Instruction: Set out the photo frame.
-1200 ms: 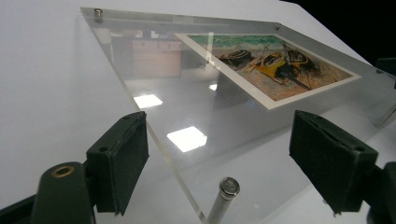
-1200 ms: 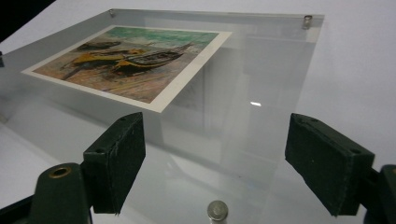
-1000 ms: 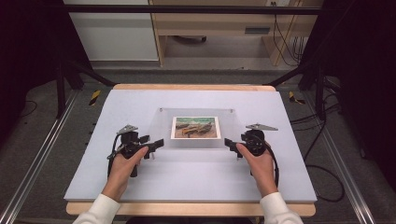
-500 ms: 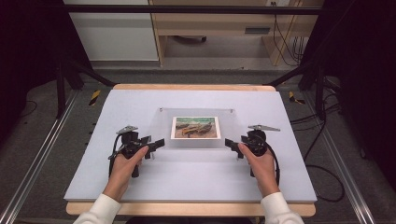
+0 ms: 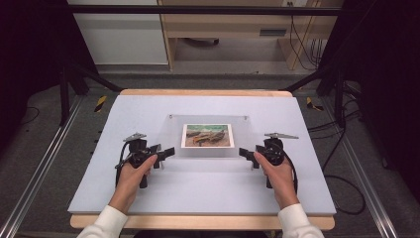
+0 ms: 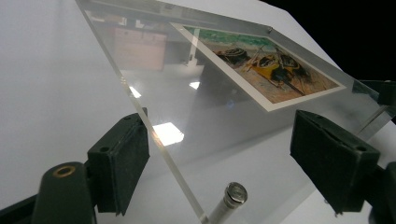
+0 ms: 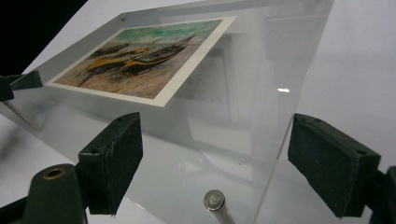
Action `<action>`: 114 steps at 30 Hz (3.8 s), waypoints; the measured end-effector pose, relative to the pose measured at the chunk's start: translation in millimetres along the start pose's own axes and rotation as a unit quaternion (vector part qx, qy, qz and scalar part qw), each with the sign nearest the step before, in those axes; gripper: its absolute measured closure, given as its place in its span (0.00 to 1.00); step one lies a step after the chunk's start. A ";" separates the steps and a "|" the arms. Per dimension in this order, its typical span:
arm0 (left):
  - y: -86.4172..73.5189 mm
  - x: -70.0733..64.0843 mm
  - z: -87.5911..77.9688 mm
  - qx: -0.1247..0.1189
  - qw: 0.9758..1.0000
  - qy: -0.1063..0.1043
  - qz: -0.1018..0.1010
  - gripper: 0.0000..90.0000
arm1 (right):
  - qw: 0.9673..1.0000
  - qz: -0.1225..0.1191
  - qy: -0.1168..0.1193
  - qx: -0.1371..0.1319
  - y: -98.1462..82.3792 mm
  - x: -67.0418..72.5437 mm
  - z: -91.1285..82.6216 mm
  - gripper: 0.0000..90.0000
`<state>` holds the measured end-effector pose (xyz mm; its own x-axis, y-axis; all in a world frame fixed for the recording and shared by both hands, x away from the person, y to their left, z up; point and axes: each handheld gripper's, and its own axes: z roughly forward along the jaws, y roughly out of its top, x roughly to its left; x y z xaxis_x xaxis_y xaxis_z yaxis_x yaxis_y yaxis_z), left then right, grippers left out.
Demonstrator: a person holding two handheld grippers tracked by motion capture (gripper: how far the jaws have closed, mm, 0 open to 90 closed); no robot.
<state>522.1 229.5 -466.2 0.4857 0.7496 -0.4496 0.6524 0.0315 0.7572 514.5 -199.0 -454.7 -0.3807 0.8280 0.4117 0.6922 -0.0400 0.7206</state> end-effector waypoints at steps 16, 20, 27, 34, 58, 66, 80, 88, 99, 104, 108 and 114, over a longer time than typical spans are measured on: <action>1.8 1.4 2.1 0.002 1.000 0.001 0.000 0.21 | 1.000 0.020 0.008 0.014 1.8 -0.2 2.4 0.21; 2.1 1.6 1.6 0.004 1.000 0.002 0.000 0.22 | 1.000 0.019 0.004 0.012 1.6 0.6 2.6 0.21; 2.9 2.5 -0.8 0.006 1.000 0.004 -0.005 0.27 | 1.000 0.019 -0.001 0.012 1.6 1.3 1.3 0.24; 1.9 1.2 -2.9 0.008 1.000 0.006 -0.003 0.28 | 1.000 0.014 -0.004 0.015 0.7 3.6 -0.9 0.24; -3.6 -10.0 -17.1 -0.006 0.999 0.022 0.024 0.37 | 0.999 -0.030 -0.013 -0.002 -6.9 11.3 -14.5 0.30; -4.6 -11.9 -18.5 -0.006 0.999 0.025 0.028 0.37 | 0.999 -0.036 -0.016 -0.002 -8.0 13.2 -15.9 0.30; -5.9 -14.5 -20.7 -0.007 0.999 0.030 0.036 0.38 | 0.999 -0.045 -0.017 -0.005 -8.9 13.7 -17.6 0.31; -6.6 -15.9 -22.7 -0.007 0.999 0.032 0.041 0.38 | 0.999 -0.050 -0.020 -0.005 -10.1 15.7 -19.5 0.31; -7.7 -18.7 -25.4 -0.006 0.998 0.035 0.051 0.39 | 0.998 -0.059 -0.022 -0.008 -11.6 17.1 -21.9 0.33; -8.7 -20.2 -27.0 -0.006 0.998 0.038 0.056 0.40 | 0.998 -0.061 -0.024 -0.008 -12.9 18.4 -24.0 0.34; -9.1 -21.5 -28.8 -0.005 0.997 0.039 0.061 0.41 | 0.997 -0.069 -0.025 -0.012 -13.6 17.8 -25.5 0.36; -10.7 -24.8 -31.6 -0.005 0.997 0.044 0.070 0.42 | 0.997 -0.074 -0.032 -0.013 -16.3 20.8 -29.4 0.38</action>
<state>484.7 231.4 -448.1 0.5187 0.8019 -0.2965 0.5757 -0.0712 0.8145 477.3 -197.5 -441.5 -0.4371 0.8595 0.2649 0.6147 0.0704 0.7856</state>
